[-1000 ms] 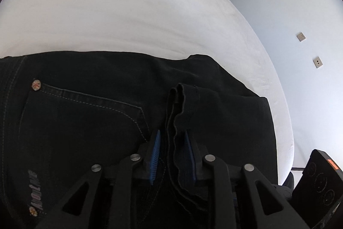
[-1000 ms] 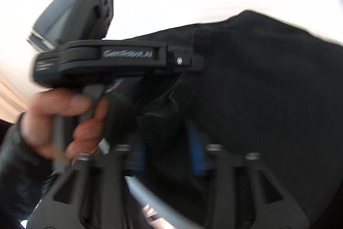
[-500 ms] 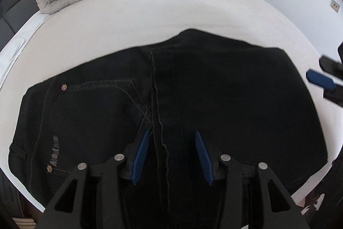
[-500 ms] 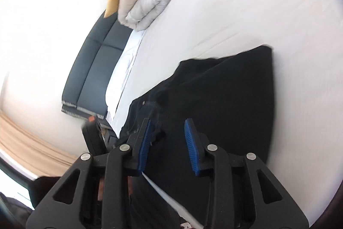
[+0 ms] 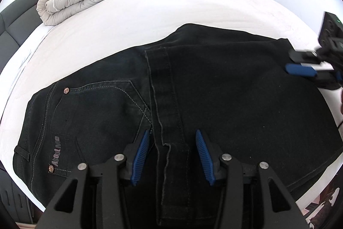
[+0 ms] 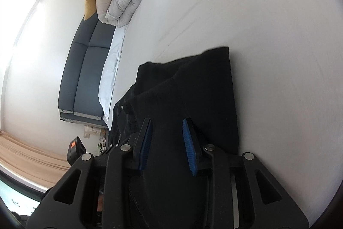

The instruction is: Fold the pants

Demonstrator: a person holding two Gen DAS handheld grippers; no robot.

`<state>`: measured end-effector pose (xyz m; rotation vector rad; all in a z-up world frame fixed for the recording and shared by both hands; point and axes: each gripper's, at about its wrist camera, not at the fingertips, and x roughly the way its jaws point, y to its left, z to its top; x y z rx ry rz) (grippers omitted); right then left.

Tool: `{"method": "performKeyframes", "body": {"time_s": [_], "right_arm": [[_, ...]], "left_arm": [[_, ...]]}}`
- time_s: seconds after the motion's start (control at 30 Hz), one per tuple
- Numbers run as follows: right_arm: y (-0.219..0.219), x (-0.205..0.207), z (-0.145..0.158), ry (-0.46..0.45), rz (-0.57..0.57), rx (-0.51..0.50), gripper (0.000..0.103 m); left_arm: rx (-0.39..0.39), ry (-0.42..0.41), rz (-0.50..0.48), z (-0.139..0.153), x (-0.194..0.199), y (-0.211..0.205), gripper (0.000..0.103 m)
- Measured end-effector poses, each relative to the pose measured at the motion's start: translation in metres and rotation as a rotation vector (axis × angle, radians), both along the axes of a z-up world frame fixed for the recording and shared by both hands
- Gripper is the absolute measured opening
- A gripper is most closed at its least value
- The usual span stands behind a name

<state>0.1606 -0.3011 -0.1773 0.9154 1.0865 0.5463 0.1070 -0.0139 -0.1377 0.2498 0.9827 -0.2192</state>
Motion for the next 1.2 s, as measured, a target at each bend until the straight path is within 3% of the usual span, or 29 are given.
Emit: {"method": "performKeyframes", "body": {"time_s": [0.5, 0.63, 0.73, 0.87, 0.93, 1.07, 1.2], "right_arm": [[0.045, -0.108, 0.009, 0.038, 0.133, 0.036, 0.027], [0.045, -0.12, 0.004, 0.036, 0.123, 0.044, 0.027], [0.045, -0.124, 0.005, 0.036, 0.115, 0.031, 0.026], [0.044, -0.127, 0.002, 0.022, 0.107, 0.038, 0.026], [0.045, -0.13, 0.001, 0.018, 0.098, 0.04, 0.026], [0.044, -0.133, 0.002, 0.013, 0.086, 0.036, 0.028], [0.044, -0.136, 0.005, 0.005, 0.062, 0.034, 0.028]], "left_arm": [[-0.012, -0.004, 0.009, 0.0, 0.004, 0.004, 0.049], [-0.066, 0.0, 0.026, 0.003, 0.003, 0.012, 0.048], [-0.209, 0.019, 0.057, 0.012, -0.001, 0.037, 0.049], [-0.421, -0.093, 0.213, 0.039, -0.029, 0.102, 0.082], [-0.548, -0.156, 0.331, 0.048, -0.046, 0.147, 0.092], [-0.728, -0.198, 0.585, 0.04, -0.071, 0.231, 0.094], [-0.973, -0.176, 0.761, 0.006, -0.092, 0.288, 0.094]]}}
